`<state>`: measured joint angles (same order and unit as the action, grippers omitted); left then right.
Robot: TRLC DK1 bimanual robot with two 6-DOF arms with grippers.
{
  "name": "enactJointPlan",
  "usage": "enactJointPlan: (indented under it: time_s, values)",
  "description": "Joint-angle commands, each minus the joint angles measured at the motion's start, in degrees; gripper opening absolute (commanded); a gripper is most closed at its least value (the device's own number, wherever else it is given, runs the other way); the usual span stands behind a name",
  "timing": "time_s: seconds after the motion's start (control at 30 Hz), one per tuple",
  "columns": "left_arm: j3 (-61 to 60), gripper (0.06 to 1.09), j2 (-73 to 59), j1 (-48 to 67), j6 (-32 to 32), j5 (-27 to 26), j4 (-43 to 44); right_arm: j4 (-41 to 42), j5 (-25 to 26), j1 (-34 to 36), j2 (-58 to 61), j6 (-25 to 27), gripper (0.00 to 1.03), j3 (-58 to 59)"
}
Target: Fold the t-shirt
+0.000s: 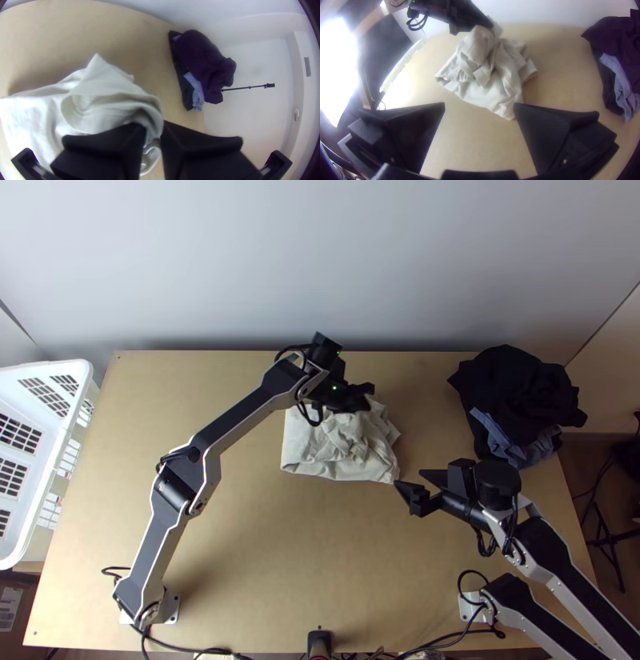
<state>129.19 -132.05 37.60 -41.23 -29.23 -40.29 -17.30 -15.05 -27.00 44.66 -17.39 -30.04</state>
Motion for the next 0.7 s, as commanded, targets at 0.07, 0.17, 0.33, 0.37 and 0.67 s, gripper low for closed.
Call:
enactJointPlan:
  time_s: [0.07, 0.17, 0.33, 0.37, 0.67]
  values:
    - [1.16, 1.04, 0.74, 2.91, -3.42, -2.06, 3.47, 2.18, 0.02, -0.94, -0.37, -0.89, 0.96, 2.27]
    - [1.51, 1.04, 1.71, 3.44, -5.09, -3.64, 3.55, 3.15, 0.02, -0.86, -0.28, -0.98, 0.96, 2.97]
    - [1.24, 1.04, 2.76, 3.18, -11.76, -4.96, 6.63, 6.05, 0.02, -0.86, -0.1, -2.21, 0.96, 4.55]
    - [1.16, 1.04, 2.59, 3.0, -12.91, -4.69, 7.42, 6.49, 0.02, -0.86, -0.1, -2.39, 0.96, 4.91]
    - [1.42, 1.04, -1.63, 1.42, -15.19, -8.3, 15.33, 8.42, 0.11, -1.3, -0.19, -3.79, 0.96, 6.49]
